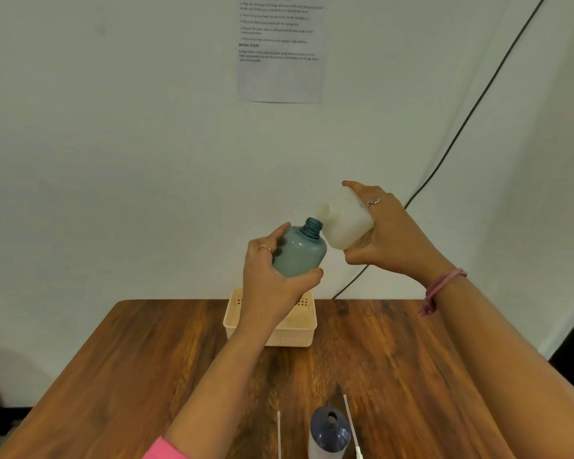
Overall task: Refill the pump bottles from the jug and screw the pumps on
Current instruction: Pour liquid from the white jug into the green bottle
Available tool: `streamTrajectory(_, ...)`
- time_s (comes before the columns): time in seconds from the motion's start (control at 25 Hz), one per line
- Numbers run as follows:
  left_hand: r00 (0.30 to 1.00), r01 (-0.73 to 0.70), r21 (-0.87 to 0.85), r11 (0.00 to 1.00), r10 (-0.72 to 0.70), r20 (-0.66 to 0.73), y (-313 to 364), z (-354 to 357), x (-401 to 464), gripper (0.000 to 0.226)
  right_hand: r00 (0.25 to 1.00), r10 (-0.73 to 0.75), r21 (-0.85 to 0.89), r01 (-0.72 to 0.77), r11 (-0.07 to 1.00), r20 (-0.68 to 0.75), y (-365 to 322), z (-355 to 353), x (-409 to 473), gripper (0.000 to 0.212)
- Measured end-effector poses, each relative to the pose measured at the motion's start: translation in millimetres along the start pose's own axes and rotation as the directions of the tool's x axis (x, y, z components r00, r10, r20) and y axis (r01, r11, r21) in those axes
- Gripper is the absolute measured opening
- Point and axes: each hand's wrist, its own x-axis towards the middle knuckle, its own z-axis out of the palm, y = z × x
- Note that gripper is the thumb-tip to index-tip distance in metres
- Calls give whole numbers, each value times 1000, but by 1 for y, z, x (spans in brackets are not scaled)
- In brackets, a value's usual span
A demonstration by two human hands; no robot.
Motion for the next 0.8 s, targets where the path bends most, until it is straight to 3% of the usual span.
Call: streamTrajectory(0.8, 1000, 0, -22, 1000, 0, -5, 4, 3, -7, 83, 989, -141, -318, 123, 940, -34, -13, -21, 1, 100)
